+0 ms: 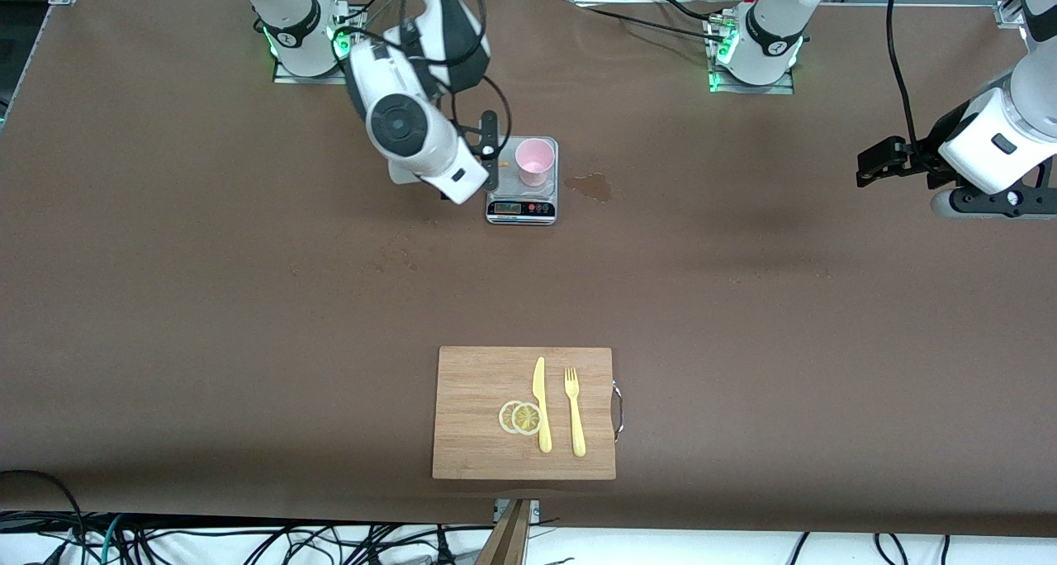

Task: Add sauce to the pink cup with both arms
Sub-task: 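Lift the bottle with the right gripper and move it over the cup, then tilt the bottle nozzle into the pink cup with the right gripper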

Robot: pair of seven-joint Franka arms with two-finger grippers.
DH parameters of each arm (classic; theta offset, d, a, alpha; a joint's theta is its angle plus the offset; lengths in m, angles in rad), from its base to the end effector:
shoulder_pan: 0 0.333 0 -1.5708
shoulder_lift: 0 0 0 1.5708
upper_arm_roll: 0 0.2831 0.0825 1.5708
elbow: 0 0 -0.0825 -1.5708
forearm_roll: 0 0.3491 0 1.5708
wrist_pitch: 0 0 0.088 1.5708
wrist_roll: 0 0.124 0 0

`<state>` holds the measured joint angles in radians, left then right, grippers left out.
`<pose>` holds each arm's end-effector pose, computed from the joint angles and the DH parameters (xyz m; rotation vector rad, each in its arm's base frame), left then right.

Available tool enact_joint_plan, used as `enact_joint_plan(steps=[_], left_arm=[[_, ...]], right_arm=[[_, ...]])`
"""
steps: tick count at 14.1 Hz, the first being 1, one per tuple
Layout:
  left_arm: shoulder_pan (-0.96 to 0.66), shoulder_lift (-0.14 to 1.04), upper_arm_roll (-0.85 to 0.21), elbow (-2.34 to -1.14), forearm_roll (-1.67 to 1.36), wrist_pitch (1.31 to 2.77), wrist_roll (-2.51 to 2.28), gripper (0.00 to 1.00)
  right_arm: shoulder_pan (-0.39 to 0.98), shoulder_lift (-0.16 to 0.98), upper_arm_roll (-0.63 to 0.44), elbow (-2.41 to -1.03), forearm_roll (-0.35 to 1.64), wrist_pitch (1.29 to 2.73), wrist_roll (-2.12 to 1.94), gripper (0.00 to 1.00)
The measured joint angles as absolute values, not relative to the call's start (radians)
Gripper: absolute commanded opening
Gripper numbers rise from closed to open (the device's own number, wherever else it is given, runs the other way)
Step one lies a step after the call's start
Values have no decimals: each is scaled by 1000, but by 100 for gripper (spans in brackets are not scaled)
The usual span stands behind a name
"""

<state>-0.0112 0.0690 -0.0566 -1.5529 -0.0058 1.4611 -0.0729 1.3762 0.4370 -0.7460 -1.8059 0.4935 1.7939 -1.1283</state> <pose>0.5205 -0.0352 0.5379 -3.1298 -0.0074 0.2525 0.4064 0.3826 0.3072 -2.0417 -2.0394 0.3729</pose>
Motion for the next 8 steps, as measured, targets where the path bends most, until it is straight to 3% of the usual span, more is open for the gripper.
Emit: enact_joint_plan(steps=[8], left_arm=[[-13, 69, -59, -1546, -6, 1427, -73, 100]], right_arm=[[1399, 452, -603, -1790, 319, 1792, -880, 0]])
